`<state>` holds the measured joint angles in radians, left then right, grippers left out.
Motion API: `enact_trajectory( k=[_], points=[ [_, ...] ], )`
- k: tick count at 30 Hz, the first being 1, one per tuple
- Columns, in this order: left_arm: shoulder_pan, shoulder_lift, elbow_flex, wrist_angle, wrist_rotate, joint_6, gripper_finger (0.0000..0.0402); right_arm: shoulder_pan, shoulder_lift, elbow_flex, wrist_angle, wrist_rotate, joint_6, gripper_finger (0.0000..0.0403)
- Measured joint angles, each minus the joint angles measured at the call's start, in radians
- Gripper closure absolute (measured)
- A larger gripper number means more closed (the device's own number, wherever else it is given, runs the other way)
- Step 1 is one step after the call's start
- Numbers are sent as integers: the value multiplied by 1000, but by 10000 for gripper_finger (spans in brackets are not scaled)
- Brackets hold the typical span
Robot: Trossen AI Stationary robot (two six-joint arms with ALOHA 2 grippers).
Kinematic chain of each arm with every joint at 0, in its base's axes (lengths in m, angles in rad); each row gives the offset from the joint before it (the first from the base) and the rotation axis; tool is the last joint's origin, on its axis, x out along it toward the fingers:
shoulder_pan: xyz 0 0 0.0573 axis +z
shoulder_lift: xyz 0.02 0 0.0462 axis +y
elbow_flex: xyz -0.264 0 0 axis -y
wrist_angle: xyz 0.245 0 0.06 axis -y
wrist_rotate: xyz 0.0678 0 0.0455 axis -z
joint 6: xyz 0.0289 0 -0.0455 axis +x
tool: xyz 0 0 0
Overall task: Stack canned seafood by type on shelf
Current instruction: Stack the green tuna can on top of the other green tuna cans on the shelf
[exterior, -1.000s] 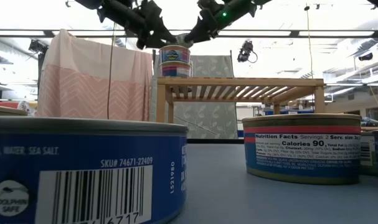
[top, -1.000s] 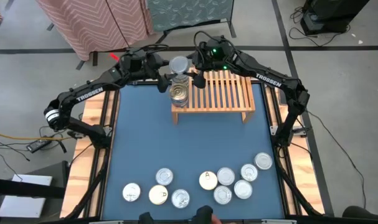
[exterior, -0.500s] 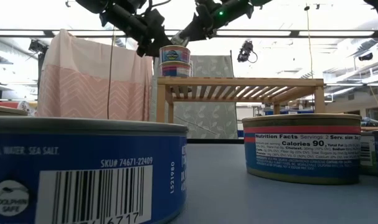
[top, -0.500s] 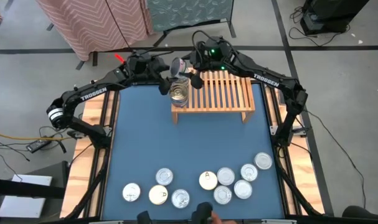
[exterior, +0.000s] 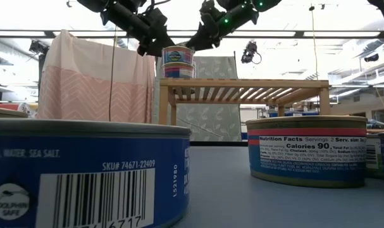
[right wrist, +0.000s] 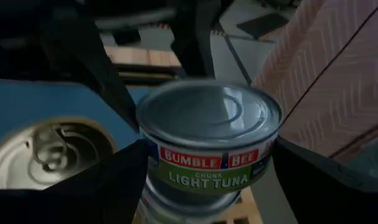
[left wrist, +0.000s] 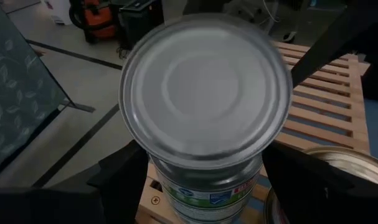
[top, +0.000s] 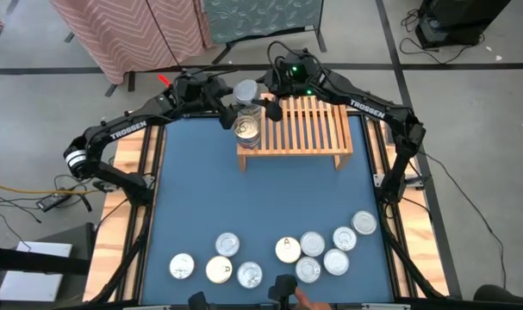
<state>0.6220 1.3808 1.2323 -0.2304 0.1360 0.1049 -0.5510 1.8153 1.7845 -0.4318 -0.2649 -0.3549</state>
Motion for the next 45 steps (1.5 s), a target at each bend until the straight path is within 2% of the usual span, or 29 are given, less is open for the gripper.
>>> enact_trajectory(
  k=[15,20,25,32,45],
  points=[
    [0,-3,3,-23,10,-15,89,-9,2,-5,-29,-3,-5,69],
    [-2,-12,3,-84,-62,3,89,-9,2,-4,-32,0,-7,69],
    [-7,-24,8,-80,-67,17,89,-11,2,-4,-32,2,-7,69],
    [-10,-23,69,-131,-85,49,89,-11,2,-4,-32,8,-7,69],
    [-8,-23,291,-388,-127,149,89,-16,-29,-1,35,9,-6,80]
  ],
)
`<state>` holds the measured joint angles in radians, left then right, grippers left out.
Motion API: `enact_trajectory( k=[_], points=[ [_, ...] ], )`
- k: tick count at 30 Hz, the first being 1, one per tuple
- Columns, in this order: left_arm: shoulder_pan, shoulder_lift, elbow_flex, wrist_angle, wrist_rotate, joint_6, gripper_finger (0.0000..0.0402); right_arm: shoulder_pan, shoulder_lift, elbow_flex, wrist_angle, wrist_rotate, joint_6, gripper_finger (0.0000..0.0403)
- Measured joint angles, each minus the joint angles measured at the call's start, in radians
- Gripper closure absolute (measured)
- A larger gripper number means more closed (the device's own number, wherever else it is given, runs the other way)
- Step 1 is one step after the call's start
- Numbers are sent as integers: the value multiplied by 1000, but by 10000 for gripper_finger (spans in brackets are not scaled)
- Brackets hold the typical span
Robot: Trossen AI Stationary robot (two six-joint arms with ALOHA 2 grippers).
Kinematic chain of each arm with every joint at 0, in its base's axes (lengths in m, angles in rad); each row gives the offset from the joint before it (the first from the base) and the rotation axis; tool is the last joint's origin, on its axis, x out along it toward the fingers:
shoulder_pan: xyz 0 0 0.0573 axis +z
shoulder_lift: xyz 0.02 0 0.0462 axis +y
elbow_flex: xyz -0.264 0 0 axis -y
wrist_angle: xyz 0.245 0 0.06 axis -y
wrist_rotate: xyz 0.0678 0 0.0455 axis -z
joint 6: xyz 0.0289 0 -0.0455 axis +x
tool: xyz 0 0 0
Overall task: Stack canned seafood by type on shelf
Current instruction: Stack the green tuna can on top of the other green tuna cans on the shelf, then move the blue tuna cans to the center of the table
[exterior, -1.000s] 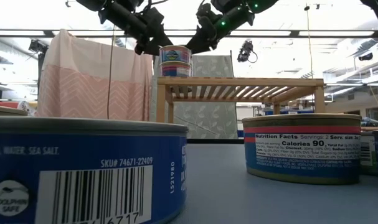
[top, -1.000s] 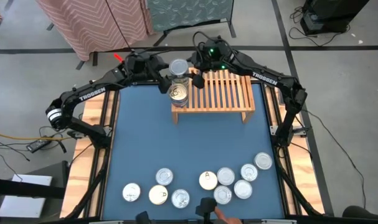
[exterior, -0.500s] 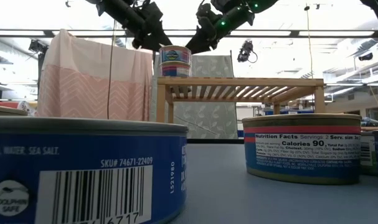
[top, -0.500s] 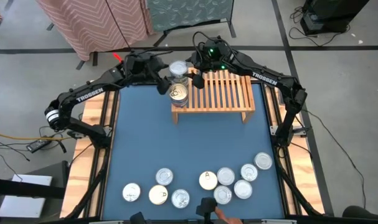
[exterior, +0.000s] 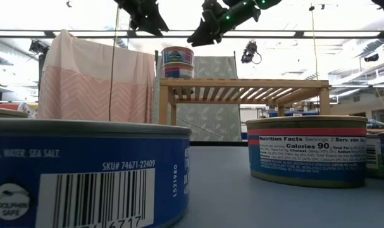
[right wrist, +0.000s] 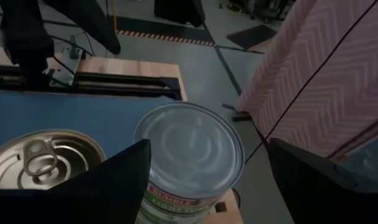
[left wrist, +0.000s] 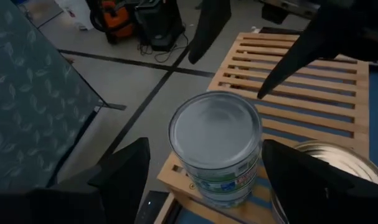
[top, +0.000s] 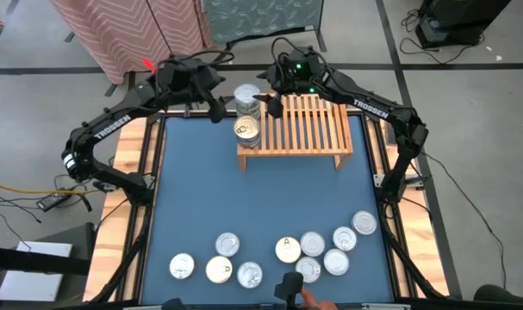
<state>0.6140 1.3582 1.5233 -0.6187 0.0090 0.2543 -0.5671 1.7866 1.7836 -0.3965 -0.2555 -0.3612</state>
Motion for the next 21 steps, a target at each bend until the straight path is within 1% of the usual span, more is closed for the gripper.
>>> enact_trajectory(
  k=[4,6,8,11,15,17,19,21],
  points=[
    [0,-8,8,-31,0,-2,89,-1,-8,0,-19,1,-4,77],
    [0,-26,8,-49,4,-1,89,-1,-31,-2,-39,2,-16,76],
    [1,-60,8,-62,28,-2,89,2,-73,-2,-60,2,-39,77],
    [1,-143,8,-98,80,-28,89,26,-160,-1,-117,3,-57,82],
    [-1,-266,8,-113,171,-156,89,76,-246,1,-270,4,-48,92],
    [-10,-309,7,-136,189,-218,89,101,-265,0,-366,11,-23,97],
    [-30,-339,-1,-195,190,-264,89,130,-271,0,-478,-18,2,105],
    [-57,-361,-10,-294,199,-282,89,169,-270,0,-587,-64,25,116]
  ],
)
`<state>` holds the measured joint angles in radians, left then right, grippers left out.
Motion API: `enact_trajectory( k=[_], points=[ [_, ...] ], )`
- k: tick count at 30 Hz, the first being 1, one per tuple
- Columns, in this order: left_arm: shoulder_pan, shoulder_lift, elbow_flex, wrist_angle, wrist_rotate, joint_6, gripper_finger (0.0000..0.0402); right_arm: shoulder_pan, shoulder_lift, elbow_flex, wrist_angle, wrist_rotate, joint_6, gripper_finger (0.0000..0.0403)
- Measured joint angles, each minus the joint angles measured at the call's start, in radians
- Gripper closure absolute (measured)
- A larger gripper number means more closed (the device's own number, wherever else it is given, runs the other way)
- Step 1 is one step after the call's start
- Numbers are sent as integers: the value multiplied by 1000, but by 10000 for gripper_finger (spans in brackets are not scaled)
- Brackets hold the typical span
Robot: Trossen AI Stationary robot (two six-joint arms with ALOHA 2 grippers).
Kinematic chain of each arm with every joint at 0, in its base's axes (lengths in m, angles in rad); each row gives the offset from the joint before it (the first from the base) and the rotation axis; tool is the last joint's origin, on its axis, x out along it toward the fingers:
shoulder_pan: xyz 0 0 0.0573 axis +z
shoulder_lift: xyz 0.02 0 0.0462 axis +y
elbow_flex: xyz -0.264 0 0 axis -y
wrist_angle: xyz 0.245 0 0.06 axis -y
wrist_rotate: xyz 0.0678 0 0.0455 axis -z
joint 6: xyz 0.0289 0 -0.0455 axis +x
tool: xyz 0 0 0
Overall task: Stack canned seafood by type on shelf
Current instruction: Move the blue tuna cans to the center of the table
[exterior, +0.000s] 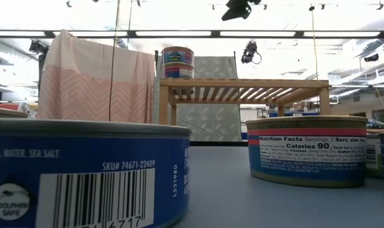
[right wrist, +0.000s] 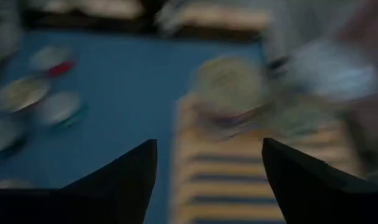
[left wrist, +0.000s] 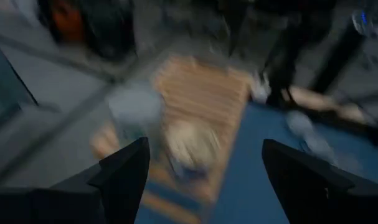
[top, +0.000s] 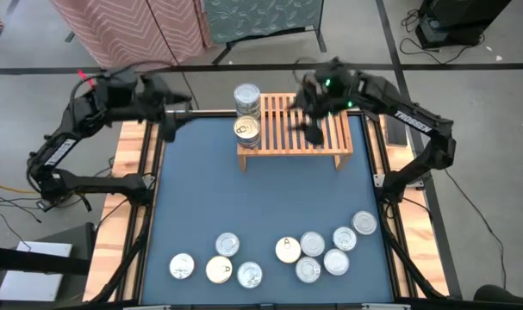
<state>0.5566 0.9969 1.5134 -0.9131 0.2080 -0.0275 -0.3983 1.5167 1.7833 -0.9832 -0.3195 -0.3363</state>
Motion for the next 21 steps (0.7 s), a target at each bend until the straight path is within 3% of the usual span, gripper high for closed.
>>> enact_trajectory(
  k=[4,9,13,21],
  points=[
    [-84,-39,-62,-111,80,-130,90,99,5,-59,-111,-59,105,139],
    [-235,-113,-224,-127,127,-285,90,278,-24,-222,-67,-96,277,158],
    [-353,-190,-390,-50,122,-406,90,442,-35,-392,102,-86,443,170],
    [-569,-270,-668,309,119,-641,90,673,-31,-650,538,61,755,175]
  ],
)
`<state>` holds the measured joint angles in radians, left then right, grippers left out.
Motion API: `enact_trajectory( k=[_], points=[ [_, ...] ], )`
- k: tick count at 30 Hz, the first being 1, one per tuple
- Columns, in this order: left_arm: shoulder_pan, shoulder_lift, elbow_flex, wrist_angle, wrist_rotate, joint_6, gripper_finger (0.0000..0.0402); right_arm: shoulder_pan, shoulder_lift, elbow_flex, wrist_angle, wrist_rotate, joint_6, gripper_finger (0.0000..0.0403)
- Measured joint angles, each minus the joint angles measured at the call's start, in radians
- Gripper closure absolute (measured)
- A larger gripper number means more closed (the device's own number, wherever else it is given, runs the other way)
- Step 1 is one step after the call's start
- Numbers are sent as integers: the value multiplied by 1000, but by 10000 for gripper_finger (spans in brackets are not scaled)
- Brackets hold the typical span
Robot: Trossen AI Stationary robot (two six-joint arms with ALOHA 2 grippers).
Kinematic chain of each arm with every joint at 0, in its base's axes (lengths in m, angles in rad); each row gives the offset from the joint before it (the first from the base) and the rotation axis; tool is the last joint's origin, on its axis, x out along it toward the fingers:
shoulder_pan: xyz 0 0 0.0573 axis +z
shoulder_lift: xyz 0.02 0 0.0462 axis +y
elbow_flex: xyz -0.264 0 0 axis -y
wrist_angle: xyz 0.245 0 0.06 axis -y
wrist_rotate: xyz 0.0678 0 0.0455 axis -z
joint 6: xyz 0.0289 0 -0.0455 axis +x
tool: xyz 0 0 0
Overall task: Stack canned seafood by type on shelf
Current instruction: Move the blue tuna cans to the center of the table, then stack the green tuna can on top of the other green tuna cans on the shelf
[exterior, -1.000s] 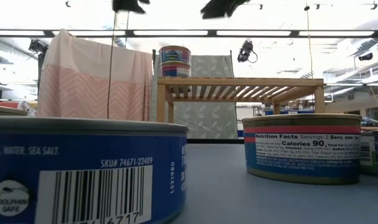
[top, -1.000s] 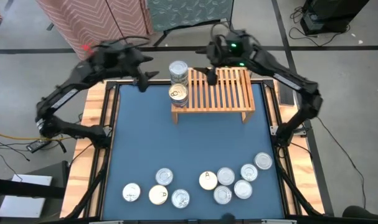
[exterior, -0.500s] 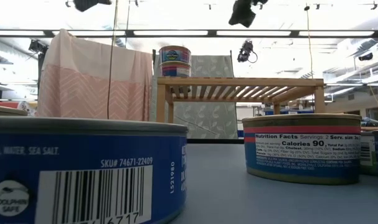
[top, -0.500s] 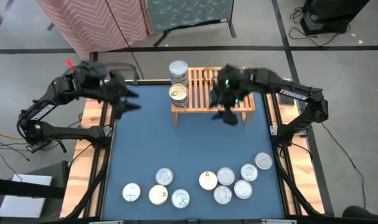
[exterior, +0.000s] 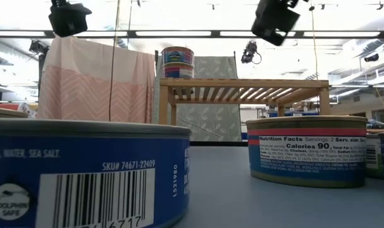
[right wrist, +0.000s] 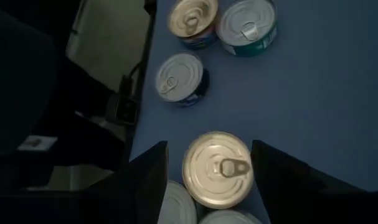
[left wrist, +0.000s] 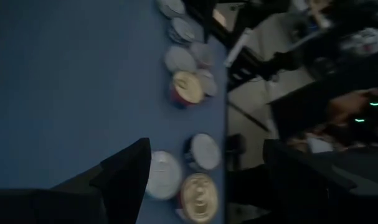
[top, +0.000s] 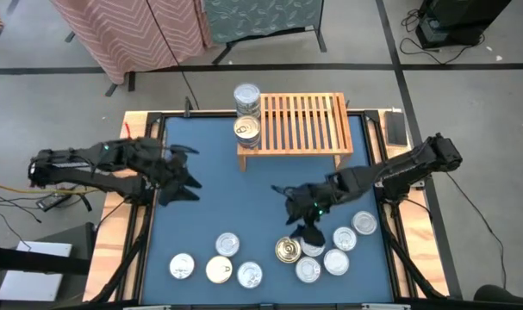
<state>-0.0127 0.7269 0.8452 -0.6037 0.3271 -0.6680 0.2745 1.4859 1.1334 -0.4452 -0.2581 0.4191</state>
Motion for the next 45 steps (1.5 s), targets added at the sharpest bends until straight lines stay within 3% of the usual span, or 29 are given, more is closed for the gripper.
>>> enact_trajectory(
  k=[6,11,21,30,35,45],
  points=[
    [-142,5,-132,170,-7,-86,90,97,-1,-135,90,173,195,182],
    [-233,6,-218,225,-99,-101,90,158,18,-214,174,303,329,183],
    [-335,6,-323,415,-292,-179,90,260,226,-170,287,308,391,188],
    [-336,7,-341,471,-530,-253,90,225,269,-143,248,353,177,199],
    [-336,7,-341,437,-540,-253,90,136,251,-149,209,458,3,203],
    [-336,46,-341,326,-486,-260,90,-8,123,-149,313,446,-164,206]
  ],
)
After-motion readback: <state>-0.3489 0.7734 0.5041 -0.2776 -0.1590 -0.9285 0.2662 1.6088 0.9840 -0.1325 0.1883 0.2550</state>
